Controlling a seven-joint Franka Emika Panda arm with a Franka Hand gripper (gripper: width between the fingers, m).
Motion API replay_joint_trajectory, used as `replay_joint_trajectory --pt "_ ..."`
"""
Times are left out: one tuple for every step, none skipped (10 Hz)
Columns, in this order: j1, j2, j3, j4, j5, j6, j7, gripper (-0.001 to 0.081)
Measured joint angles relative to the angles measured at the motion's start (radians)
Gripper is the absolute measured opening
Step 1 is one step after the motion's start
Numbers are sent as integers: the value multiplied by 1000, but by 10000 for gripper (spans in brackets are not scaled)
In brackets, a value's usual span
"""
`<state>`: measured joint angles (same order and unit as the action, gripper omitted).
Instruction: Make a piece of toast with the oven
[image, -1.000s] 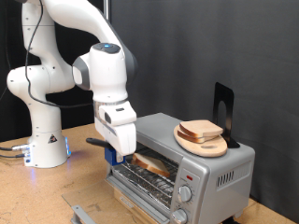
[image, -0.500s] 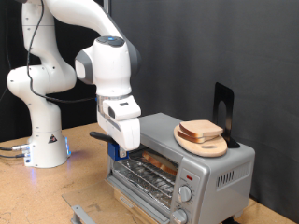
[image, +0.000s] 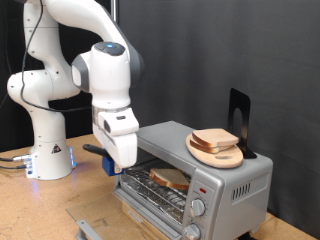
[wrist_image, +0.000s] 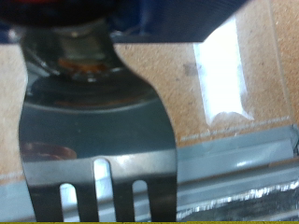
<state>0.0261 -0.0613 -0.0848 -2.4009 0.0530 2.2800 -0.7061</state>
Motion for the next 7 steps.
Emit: replay_joint_trajectory --pt "-6 0 -11 -3 1 1 -7 309" --pt "-10 0 -23 -11 45 33 -32 308" --pt "-11 0 -35 -22 102 69 -67 308" --pt "-14 0 -46 -26 138 82 -85 308" --pt "-15 -1 -57 -26 156 83 -98 308" --pt "-17 -3 -67 -26 159 73 -107 308" --pt "-19 -7 -76 -27 160 58 -120 308"
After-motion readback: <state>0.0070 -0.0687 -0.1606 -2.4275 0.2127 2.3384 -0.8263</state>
